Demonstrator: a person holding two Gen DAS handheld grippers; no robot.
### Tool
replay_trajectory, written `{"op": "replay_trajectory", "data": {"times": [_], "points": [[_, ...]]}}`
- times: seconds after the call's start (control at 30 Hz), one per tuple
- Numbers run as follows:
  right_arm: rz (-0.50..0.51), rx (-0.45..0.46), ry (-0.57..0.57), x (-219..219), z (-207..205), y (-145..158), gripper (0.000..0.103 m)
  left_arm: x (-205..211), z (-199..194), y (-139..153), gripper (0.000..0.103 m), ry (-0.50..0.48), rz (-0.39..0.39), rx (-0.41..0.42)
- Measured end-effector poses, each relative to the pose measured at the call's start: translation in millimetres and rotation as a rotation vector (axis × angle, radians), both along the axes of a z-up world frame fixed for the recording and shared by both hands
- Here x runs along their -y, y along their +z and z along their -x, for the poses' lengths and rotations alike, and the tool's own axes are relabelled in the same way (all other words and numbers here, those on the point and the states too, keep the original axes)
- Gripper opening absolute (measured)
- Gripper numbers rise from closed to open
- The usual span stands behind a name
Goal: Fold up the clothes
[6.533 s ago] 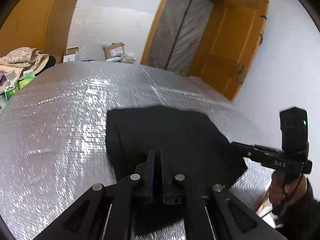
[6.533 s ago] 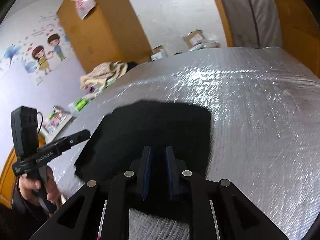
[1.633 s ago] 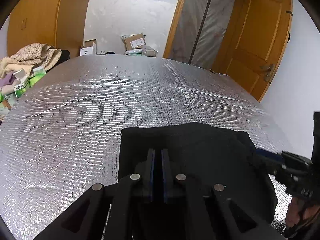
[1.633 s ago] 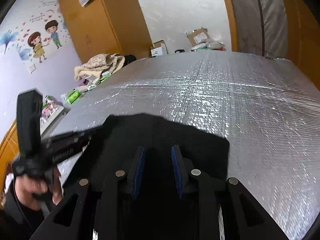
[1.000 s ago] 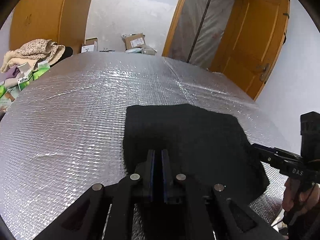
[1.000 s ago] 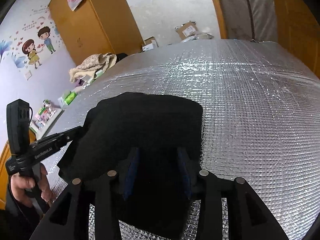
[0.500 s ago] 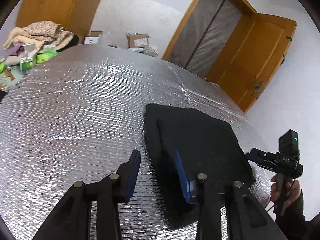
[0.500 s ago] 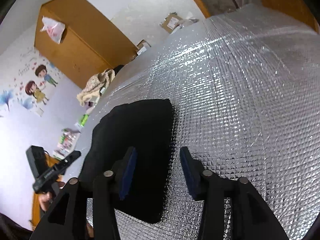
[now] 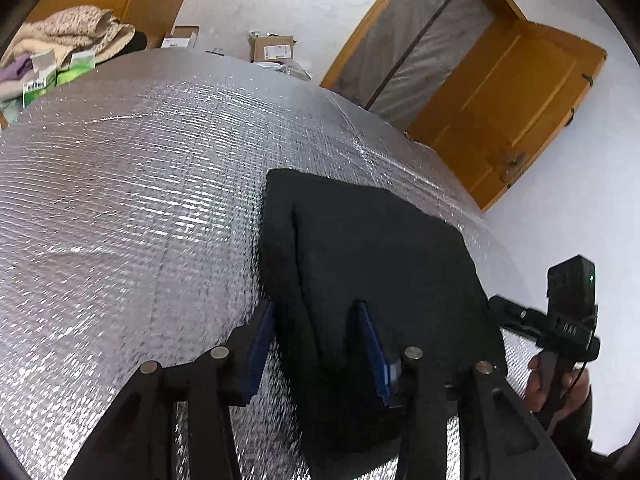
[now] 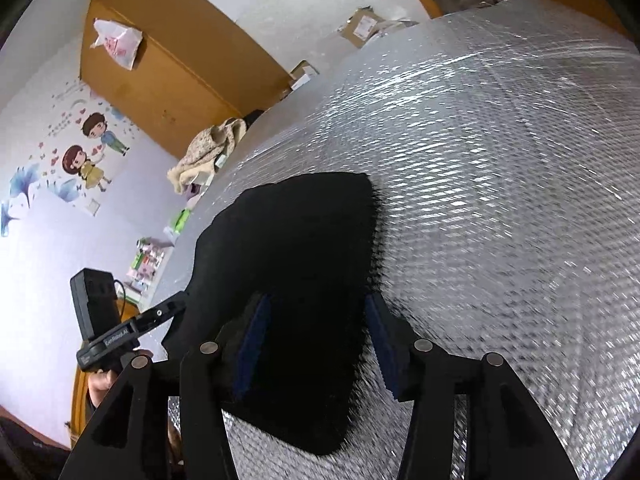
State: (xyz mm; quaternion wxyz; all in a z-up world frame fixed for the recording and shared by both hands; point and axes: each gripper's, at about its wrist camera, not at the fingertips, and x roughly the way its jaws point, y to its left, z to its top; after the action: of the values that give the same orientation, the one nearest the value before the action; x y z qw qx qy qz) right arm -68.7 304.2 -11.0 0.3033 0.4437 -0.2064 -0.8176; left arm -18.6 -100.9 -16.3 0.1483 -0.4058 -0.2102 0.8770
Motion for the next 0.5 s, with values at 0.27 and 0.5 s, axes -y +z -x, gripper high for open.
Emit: {"op": "replay_trajectory", "data": {"times": [0.27, 0.5], "points": [[-0.007, 0.015, 0.014, 6.1, 2.2, 1.0, 0.055, -4.1, -3.8, -2.3, 0.036, 0.003, 0.007, 0.013], [-0.022, 0.031, 0.038, 5.9, -5.1, 2.5, 0.054, -6.1, -12.5, -4.4, 0.031, -0.016, 0.025, 0.012]]}}
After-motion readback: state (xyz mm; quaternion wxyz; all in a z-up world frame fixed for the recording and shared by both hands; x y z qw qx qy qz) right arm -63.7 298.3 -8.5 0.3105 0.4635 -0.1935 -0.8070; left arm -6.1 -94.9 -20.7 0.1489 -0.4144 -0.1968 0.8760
